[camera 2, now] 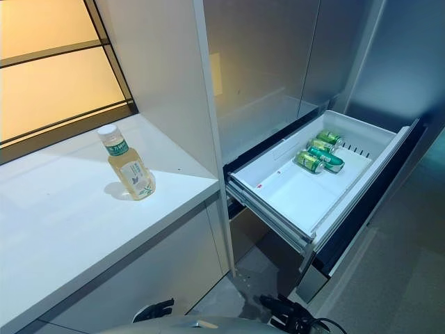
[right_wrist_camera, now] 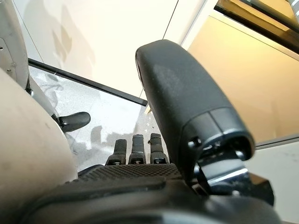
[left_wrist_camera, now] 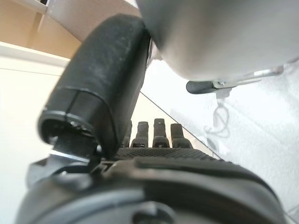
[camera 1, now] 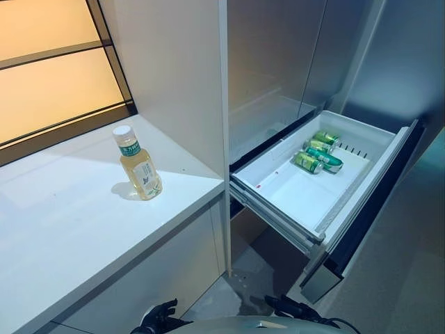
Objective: Put drinks into fridge and close the fridge
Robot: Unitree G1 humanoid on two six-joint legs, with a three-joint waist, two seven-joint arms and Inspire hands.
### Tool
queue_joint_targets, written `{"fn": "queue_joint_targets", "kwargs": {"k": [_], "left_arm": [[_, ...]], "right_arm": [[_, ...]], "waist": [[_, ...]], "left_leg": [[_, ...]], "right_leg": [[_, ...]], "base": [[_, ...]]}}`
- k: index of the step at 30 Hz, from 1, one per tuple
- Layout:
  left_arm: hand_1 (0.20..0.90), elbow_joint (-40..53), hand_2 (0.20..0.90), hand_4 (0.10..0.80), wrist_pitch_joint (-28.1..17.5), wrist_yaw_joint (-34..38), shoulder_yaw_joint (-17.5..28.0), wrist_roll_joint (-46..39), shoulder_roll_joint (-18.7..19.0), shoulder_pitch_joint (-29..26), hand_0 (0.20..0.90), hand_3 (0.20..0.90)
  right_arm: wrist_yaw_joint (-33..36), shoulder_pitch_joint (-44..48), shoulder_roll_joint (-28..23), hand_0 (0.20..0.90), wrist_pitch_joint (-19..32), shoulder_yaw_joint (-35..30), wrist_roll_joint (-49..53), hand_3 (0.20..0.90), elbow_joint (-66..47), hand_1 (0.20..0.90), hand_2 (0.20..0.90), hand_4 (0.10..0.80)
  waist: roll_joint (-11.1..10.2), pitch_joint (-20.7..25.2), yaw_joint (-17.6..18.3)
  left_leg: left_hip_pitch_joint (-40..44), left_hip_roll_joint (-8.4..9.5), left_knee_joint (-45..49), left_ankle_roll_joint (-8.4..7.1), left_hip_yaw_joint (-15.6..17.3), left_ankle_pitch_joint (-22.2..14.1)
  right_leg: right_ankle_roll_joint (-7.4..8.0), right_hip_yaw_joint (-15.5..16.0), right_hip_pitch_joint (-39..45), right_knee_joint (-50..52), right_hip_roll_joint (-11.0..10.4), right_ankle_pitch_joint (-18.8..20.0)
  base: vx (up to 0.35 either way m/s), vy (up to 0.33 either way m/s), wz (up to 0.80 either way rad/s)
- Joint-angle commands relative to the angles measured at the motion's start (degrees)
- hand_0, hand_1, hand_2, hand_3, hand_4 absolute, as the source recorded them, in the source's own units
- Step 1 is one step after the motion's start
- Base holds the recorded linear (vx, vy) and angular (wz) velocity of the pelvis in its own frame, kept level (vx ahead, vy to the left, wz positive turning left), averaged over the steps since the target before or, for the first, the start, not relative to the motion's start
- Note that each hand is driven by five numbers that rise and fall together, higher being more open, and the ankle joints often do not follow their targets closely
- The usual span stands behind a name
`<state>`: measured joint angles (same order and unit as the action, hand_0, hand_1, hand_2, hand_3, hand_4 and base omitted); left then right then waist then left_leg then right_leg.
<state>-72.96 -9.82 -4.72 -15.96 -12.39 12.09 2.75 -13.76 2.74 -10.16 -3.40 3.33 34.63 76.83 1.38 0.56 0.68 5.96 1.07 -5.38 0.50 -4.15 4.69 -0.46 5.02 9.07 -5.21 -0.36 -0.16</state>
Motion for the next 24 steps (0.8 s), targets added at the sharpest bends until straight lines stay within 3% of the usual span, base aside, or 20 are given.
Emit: {"fn": "queue_joint_targets", "kwargs": {"k": [1, 11, 15, 17, 21, 23, 24], "left_arm": [[0.9, -2.9, 0.9, 0.8, -1.3, -1.1, -0.1, -1.3, -2.5, -3.7, 0.9, 0.9], [0.9, -2.9, 0.9, 0.8, -3.2, -0.1, 1.3, -4.6, -2.4, -3.6, 0.9, 0.9], [0.9, -0.7, 0.9, 0.8, -9.9, 1.1, 2.0, -5.1, -1.6, -4.8, 0.9, 0.9], [0.9, 1.6, 0.9, 0.8, -10.6, -1.1, 2.1, -7.2, -1.0, -5.4, 0.9, 0.9], [0.9, 19.9, 0.9, 0.8, -1.5, -16.2, -0.9, -14.1, 1.5, -6.4, 0.9, 0.9], [0.9, 24.0, 0.9, 0.8, 0.2, -15.5, -2.3, -12.4, 2.9, -6.3, 0.9, 0.9], [0.9, 31.2, 0.9, 0.8, 5.1, -13.6, -4.1, -10.6, 6.5, -6.7, 0.9, 0.9]], "right_arm": [[-0.3, 1.1, -0.4, 0.9, 0.3, 1.6, -1.6, 0.9, 4.6, 0.9, 0.9, 0.8], [-0.8, 1.2, -0.7, 0.9, 0.4, 1.6, -2.8, 0.9, 5.5, 0.9, 0.9, 0.8], [-0.9, 1.6, -1.3, 0.9, -0.4, 1.7, -3.4, 0.9, 5.6, 0.9, 0.9, 0.8], [-1.0, 1.8, -1.7, 0.9, -0.9, 1.7, -3.4, 0.9, 5.4, 0.9, 0.9, 0.8], [-0.9, 2.6, -3.4, 0.9, -2.3, 1.5, -3.1, 0.9, 4.7, 0.9, 0.9, 0.8], [-1.0, 2.7, -3.9, 0.9, -2.4, 1.3, -3.7, 0.9, 4.6, 0.9, 0.9, 0.8], [-0.9, 2.4, -4.4, 0.9, -2.3, 1.1, -4.4, 0.9, 4.5, 0.9, 0.9, 0.8]], "waist": [[-0.4, -1.3, -0.6], [-0.2, -1.2, -0.8], [-0.2, -1.3, -0.9], [0.0, -1.5, -1.1], [1.1, -2.4, -2.0], [1.4, -2.5, -2.2], [2.1, -2.6, -2.2]], "left_leg": [[2.1, 2.87, 0.6, 2.49, 2.7, -5.4], [2.4, 2.99, 0.6, 2.52, 2.6, -5.4], [2.5, 2.99, 0.6, 2.3, 2.4, -5.3], [2.5, 2.98, 0.6, 2.24, 2.3, -5.3], [2.1, 3.12, 0.5, 2.33, 1.7, -5.1], [2.0, 3.1, 0.5, 2.35, 1.6, -5.1], [1.9, 3.06, 0.4, 2.37, 1.6, -4.9]], "right_leg": [[1.44, -0.5, -2.1, 2.9, 0.1, 0.6], [1.35, -0.2, -1.8, 2.9, 0.1, 0.5], [1.34, -0.1, -1.7, 3.0, 0.1, 0.4], [1.35, -0.1, -1.7, 3.0, 0.0, 0.4], [1.35, 0.2, -1.9, 3.1, -0.1, 0.5], [1.37, 0.3, -2.0, 3.2, -0.1, 0.5], [1.49, 0.5, -2.1, 3.3, -0.1, 0.4]], "base": [[0.0, 0.0, 0.0], [0.0, 0.0, 0.0], [0.008, 0.0, 0.0], [0.0, 0.0, 0.0], [-0.004, 0.007, 0.01], [-0.011, 0.037, 0.02], [0.0, 0.043, -0.01]]}}
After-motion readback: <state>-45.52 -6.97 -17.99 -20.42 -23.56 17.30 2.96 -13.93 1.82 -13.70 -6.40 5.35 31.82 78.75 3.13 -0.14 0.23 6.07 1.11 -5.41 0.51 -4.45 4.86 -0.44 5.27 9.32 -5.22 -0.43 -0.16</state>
